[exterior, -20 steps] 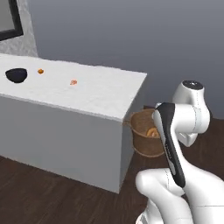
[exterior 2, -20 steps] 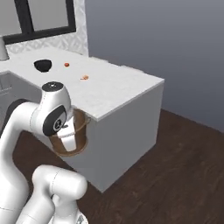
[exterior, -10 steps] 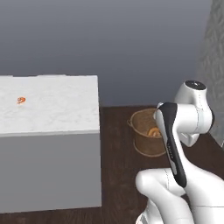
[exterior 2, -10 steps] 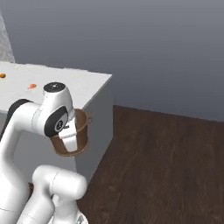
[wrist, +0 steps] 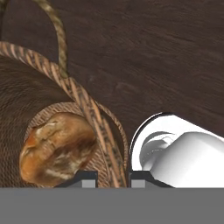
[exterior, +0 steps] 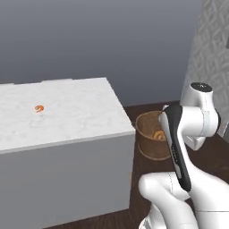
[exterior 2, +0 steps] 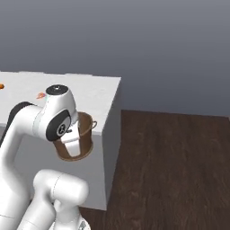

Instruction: Open the cabinet, pick up the bread from the cabinet and place it in the basket. Then move the basket to the dining counter.

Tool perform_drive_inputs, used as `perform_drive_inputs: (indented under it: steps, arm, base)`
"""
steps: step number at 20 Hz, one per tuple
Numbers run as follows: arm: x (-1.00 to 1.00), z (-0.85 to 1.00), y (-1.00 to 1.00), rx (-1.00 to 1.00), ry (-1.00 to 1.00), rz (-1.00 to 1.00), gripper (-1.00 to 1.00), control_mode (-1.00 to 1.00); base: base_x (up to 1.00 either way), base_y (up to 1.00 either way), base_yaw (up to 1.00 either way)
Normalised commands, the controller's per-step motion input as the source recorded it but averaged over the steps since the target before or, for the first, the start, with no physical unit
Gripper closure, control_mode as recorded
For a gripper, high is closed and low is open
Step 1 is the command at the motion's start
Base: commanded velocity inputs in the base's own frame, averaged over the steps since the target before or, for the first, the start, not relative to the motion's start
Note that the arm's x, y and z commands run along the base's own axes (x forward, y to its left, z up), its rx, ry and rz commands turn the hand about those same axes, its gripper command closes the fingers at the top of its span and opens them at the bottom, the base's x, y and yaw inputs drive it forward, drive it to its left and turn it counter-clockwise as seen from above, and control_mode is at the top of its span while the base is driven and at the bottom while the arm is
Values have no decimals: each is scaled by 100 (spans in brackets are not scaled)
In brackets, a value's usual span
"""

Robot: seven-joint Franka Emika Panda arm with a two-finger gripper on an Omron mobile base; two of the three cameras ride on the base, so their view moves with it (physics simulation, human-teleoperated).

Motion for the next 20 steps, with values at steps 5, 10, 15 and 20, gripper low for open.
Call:
perform_drive_inputs:
  steps: [5,10,15,20]
  arm:
    - [0,0,0,0,0,0,100,100]
    - [0,0,0,0,0,0,100,100]
    - [0,0,0,0,0,0,100,100]
    - [0,0,0,0,0,0,100,100]
  base:
    - [5,96,-2]
    - [52,42,32]
    - [45,8,24]
    - [23,0,4]
